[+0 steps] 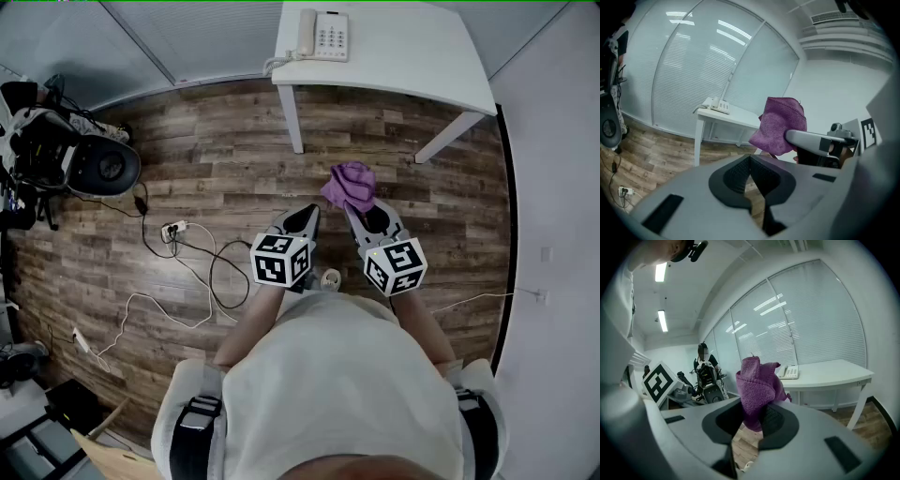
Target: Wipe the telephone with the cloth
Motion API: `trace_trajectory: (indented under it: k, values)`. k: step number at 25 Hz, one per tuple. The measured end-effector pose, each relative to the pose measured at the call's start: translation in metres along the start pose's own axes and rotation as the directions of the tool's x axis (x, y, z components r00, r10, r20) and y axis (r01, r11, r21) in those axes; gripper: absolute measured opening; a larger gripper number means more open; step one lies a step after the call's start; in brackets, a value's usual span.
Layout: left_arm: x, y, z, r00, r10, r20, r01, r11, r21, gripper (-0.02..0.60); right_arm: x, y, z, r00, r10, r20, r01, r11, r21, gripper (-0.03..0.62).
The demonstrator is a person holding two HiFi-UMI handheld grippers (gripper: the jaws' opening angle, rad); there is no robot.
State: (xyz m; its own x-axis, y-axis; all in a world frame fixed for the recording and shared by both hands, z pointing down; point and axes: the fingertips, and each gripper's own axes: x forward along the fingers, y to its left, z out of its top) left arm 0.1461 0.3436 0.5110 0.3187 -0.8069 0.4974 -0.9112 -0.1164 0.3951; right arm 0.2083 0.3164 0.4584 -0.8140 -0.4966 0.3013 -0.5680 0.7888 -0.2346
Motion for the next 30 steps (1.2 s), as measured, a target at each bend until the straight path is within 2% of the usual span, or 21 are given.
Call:
trace_trajectory:
  k: [3, 6, 12, 22, 26, 30]
  values:
    - [-0.011, -0.019, -0.015, 1.000, -0.015, -0.004, 0.015, 1.000, -0.018, 0.021, -0.021, 0.004, -0.014, 1.000, 0.000, -0.020, 0.000, 1.000, -0.004, 0.089]
    - [-0.019, -0.031, -0.021, 1.000, -0.019, -0.009, 0.019, 1.000, 0.005, 0.021, -0.037, 0.005, -0.019, 0.999, -0.003, -0.034, 0.003, 1.000, -0.008, 0.089]
    - [-0.024, -0.033, -0.018, 1.000, 0.004, 0.006, -0.004, 1.000, 0.014, 0.021, -0.049, 0.006, -0.012, 1.000, -0.002, 0.013, 0.002, 1.000, 0.025, 0.089]
    - [-0.033, -0.041, -0.030, 0.998, 0.050, 0.039, -0.049, 0.998, -0.041, 0.021, -0.072, 0.007, -0.020, 0.999, 0.047, 0.025, -0.048, 0.997, 0.056, 0.091]
    - [-0.032, -0.050, -0.033, 0.998, 0.055, 0.037, -0.053, 0.998, -0.040, 0.021, -0.081, 0.003, -0.023, 0.999, 0.051, 0.017, -0.052, 0.998, 0.038, 0.091]
    - [-0.027, -0.059, -0.029, 0.998, 0.048, 0.041, -0.047, 0.998, -0.041, 0.021, -0.081, -0.009, -0.025, 0.999, 0.045, 0.014, -0.046, 0.997, 0.061, 0.091]
